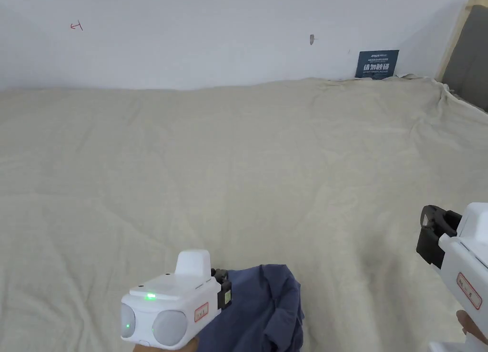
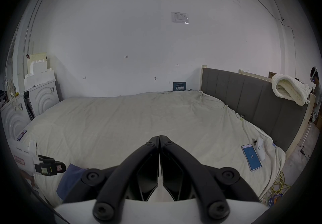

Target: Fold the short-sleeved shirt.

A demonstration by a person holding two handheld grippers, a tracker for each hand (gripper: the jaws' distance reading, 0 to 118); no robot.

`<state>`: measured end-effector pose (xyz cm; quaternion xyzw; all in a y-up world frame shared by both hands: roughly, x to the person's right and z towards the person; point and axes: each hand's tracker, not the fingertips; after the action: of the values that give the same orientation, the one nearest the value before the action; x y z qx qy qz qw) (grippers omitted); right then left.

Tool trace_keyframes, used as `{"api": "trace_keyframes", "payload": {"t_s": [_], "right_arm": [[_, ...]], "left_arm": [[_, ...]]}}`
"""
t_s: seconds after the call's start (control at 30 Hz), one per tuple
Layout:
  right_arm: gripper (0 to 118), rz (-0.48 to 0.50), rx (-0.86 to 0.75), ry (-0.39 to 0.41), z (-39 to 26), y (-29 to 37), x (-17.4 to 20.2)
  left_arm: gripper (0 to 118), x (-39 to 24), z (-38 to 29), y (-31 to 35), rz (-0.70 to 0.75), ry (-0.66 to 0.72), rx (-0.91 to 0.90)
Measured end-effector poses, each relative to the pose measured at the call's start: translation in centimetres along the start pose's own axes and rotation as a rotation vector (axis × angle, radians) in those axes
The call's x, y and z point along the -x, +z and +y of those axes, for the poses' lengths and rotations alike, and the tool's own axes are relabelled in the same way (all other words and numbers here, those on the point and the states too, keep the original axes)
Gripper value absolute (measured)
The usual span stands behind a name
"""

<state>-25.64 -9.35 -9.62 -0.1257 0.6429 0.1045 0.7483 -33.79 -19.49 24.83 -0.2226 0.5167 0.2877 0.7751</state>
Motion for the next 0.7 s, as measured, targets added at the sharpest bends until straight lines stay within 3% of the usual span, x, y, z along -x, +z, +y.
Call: {"api": "trace_keyframes", "payload": {"t_s": [0.17,0.33,0.7], "right_arm": [[0,-0.005,0.005,-0.007,-0.2,0.1,-0.3],[0,-0.014,0.008,-0.011,-0.3,0.3,-1.0],[0,-0.045,0.023,-0.014,-0.7,0.4,-2.4]], "left_arm": [[0,-2.2,-1.5,-1.4,-0.028,-0.034,-0.001],[0,-5.5,-3.4,-3.2,-0.058,-0.155,-0.002],[0,-10.2,-4.4,-4.9,-0.085,-0.211,0.012]]}}
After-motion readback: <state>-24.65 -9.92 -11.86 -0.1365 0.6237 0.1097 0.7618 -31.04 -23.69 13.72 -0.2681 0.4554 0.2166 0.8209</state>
